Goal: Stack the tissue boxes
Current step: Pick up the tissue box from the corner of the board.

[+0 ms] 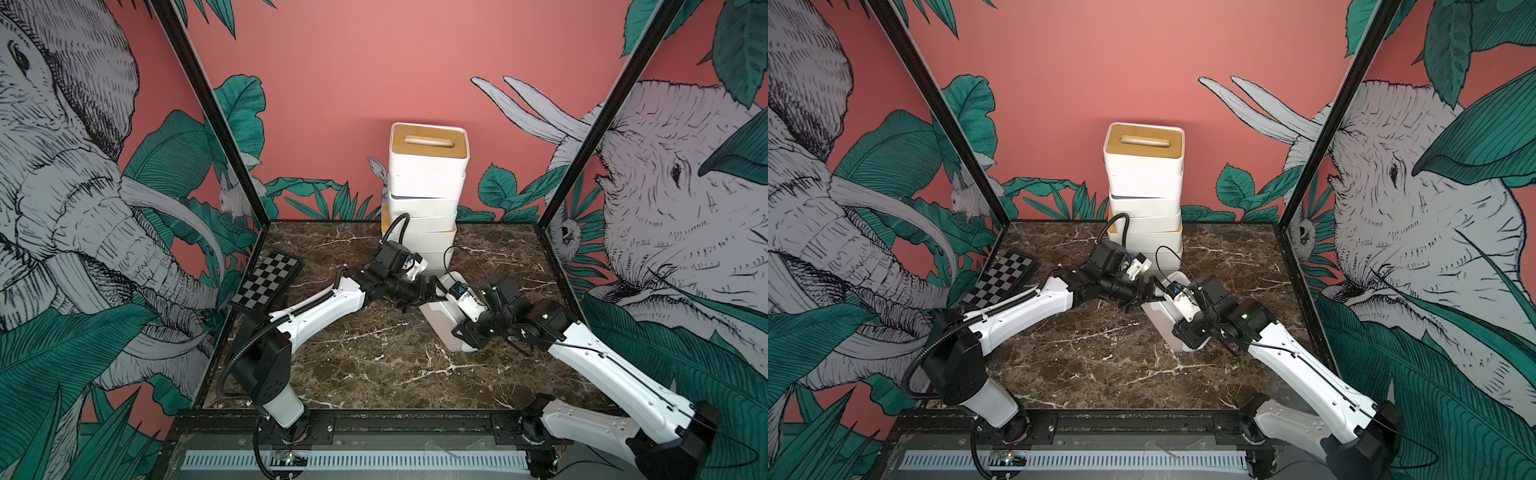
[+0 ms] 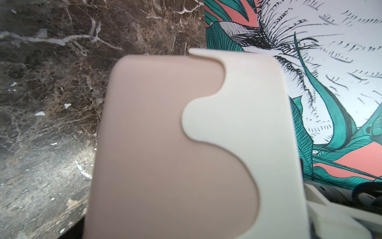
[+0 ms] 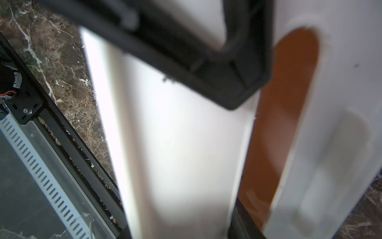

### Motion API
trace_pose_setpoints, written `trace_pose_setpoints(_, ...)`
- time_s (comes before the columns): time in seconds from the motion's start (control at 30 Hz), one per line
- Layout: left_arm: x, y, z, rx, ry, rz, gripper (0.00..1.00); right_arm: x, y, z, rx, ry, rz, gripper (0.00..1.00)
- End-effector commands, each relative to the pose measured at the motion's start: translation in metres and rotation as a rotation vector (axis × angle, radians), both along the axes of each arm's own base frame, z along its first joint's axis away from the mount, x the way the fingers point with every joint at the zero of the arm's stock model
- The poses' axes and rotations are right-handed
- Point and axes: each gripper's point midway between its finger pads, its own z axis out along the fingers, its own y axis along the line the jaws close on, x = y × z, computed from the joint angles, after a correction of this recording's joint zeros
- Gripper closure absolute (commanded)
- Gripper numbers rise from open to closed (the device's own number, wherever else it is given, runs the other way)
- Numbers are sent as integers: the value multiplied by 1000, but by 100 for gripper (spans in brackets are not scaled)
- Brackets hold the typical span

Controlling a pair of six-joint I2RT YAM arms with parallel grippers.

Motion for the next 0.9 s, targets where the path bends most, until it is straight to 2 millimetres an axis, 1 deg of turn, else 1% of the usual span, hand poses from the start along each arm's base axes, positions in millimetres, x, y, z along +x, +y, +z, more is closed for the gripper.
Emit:
trace_pose_setpoints(0.0,0,0,26,-70,-44,51,26,14,21,51,142,-150,32,70)
trace_pose_setpoints(0.17,2,8,33,-86,-76,109,28,11,15,59,143,-156,7,40)
trace_pose_setpoints(0.2,1,11,33,-89,-78,112,28,11,13,63,150,-164,-1,24)
trace_pose_setpoints(0.23,4,15,33,-80,-93,145,28,10,12,68,164,-175,-9,1)
trace_pose_setpoints(0.33,3,23,33,-91,-109,189,28,8,10,87,220,-212,-31,1)
trace_pose_setpoints(0.4,2,28,34,-97,-114,209,28,6,10,104,274,-242,-38,1)
trace_pose_setpoints(0.5,0,37,42,-114,-132,244,28,2,11,139,371,-299,-45,1)
trace_pose_setpoints(0.53,-1,40,50,-133,-144,260,28,3,8,153,395,-334,-62,1)
trace_pose_setpoints(0.6,-2,48,68,-171,-175,291,29,10,-6,174,404,-407,-136,1)
trace_pose_setpoints(0.7,-9,65,108,-196,-266,319,29,21,-33,209,427,-533,-287,1)
trace_pose_setpoints(0.73,-12,71,124,-212,-301,327,29,23,-43,218,432,-566,-334,1)
trace_pose_setpoints(0.77,-15,77,143,-240,-337,338,29,23,-51,234,450,-605,-368,1)
trace_pose_setpoints(0.87,-26,94,194,-325,-421,364,29,24,-64,257,472,-673,-424,1)
